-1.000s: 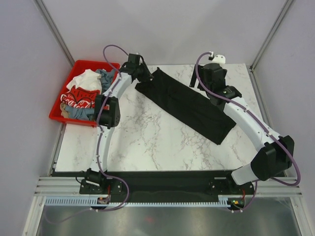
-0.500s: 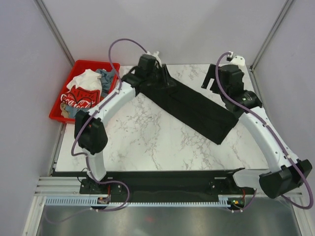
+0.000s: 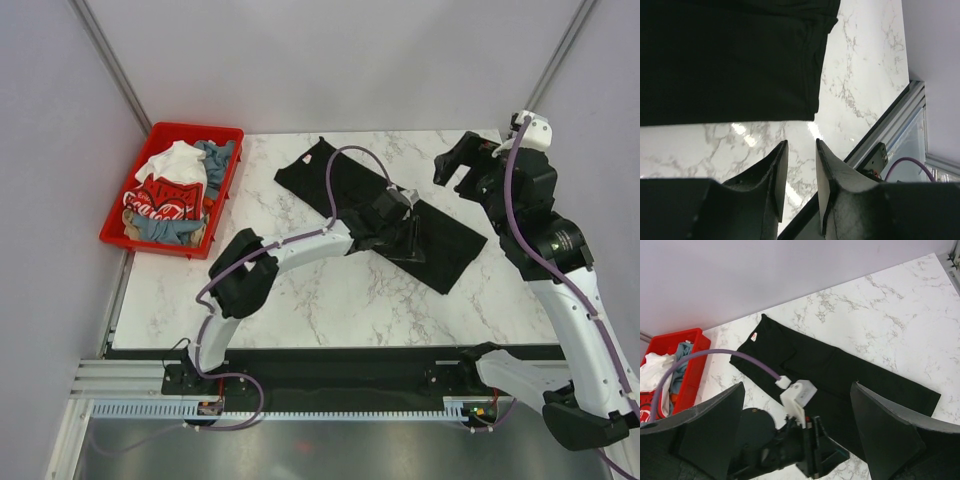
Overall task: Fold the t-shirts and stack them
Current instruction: Fold the tshirt
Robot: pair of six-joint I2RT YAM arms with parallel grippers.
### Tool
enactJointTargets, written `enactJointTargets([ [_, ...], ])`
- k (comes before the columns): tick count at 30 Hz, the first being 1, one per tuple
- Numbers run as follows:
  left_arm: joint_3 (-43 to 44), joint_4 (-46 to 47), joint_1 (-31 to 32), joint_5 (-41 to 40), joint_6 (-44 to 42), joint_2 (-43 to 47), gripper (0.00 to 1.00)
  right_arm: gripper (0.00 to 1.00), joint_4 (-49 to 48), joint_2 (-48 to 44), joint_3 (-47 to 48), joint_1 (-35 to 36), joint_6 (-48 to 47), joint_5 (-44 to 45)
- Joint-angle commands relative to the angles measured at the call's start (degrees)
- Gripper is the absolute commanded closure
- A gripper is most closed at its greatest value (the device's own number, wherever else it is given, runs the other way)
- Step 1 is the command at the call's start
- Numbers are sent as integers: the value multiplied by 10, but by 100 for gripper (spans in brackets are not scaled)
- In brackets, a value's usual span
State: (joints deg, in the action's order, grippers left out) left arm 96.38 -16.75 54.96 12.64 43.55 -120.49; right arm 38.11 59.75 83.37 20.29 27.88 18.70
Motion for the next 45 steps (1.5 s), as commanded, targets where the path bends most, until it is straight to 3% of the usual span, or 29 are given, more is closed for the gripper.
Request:
enactJointTargets([
  [1,65,44,11,12,24,-39,65,5,7,-16,3,-1,0,-12],
  [8,115,45,18,62,19,-128,68,5,5,-24,-11,-1,-8,-16],
  [22,42,44,18,80,34,-154,69,5,-7,-15,-17,0,-12,-16],
  [32,-127,40,19,46,62,-52,70,4,-5,-7,-18,-1,-11,-28],
  [40,-327,19,18,-10,72,122,70,4,-4,19,-59,0,-27,-44],
  [45,-448,-49,11,-78,84,237,68,5,-45,48,-119,0,-34,-100],
])
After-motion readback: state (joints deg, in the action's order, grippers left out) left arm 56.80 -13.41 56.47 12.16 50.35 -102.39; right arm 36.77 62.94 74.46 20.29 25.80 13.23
